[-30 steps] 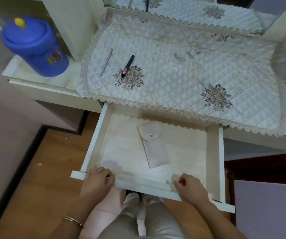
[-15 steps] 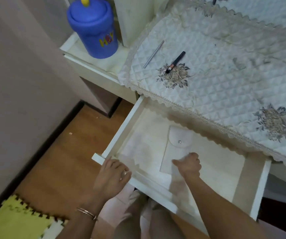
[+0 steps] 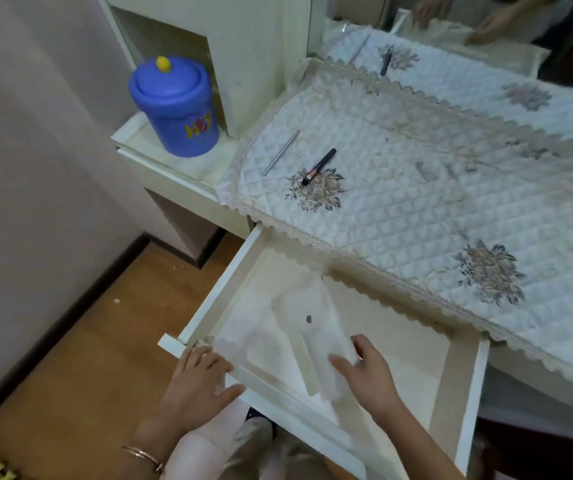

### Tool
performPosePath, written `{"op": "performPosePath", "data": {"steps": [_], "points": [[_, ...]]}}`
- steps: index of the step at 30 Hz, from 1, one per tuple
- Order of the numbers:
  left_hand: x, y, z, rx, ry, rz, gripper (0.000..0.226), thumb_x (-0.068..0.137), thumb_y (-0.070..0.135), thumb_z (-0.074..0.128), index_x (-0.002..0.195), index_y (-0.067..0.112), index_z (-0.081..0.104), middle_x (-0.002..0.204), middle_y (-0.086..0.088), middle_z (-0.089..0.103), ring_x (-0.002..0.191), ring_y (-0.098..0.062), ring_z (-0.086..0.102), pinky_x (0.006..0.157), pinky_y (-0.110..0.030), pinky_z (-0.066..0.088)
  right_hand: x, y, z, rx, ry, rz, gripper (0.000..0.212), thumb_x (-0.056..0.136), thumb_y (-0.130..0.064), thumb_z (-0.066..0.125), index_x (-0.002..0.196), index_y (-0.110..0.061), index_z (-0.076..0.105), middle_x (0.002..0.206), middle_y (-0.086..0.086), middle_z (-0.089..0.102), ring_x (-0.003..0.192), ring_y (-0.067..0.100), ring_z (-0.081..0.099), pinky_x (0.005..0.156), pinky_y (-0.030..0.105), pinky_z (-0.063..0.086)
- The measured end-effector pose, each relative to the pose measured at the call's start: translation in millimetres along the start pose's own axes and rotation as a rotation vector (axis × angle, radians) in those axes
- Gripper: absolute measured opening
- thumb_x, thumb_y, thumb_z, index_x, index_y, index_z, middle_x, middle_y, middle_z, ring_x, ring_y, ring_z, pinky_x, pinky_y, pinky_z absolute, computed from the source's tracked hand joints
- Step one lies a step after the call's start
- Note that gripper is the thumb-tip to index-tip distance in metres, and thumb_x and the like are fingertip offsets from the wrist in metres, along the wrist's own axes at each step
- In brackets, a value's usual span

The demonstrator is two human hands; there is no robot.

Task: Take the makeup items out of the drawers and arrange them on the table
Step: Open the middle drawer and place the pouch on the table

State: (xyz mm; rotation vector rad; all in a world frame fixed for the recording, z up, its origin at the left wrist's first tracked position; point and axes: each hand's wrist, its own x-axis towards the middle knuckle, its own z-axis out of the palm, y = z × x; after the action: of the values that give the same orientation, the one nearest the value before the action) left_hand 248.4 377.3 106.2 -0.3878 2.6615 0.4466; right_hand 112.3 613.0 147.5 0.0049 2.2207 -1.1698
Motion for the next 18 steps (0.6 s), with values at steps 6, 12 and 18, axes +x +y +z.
{"op": "performPosePath", "data": {"steps": [6,12,18], "points": [[2.4,1.7,-0.9,0.000,0.011,-0.035,0.123,0.039,0.091,-0.020,0.117,0.033,0.055,0.127,0.018,0.051,0.136,-0.011,0.026,0.111,-0.029,-0.012,59.8,-67.6,-52.2,0.297,0.301,-0.098,0.020,0.084,-0.017,0.063,0.098,-0.010,0.051,0.097,0.008,0.061,0.087,0.024,0.058,0.072,0.038,0.050],[3.5,-0.6,2.8,-0.038,0.019,-0.056,0.116,0.042,0.091,-0.012,0.115,0.033,0.056,0.123,0.021,0.051,0.136,-0.010,0.024,0.107,-0.025,-0.014,164.4,-113.0,-88.2,0.334,0.385,-0.020,0.056,0.084,-0.014,0.058,0.134,-0.007,0.033,0.131,0.016,0.052,0.118,0.032,0.052,0.102,0.047,0.044],[1.0,2.1,-1.2,-0.027,0.016,-0.050,0.106,0.048,0.089,-0.007,0.116,0.035,0.055,0.124,0.020,0.050,0.134,-0.009,0.024,0.107,-0.024,-0.012,184.3,-93.8,-73.6,0.035,0.383,-0.008,0.046,0.061,-0.027,0.054,0.100,-0.005,0.047,0.110,0.018,0.048,0.099,0.026,0.050,0.081,0.035,0.042]]}}
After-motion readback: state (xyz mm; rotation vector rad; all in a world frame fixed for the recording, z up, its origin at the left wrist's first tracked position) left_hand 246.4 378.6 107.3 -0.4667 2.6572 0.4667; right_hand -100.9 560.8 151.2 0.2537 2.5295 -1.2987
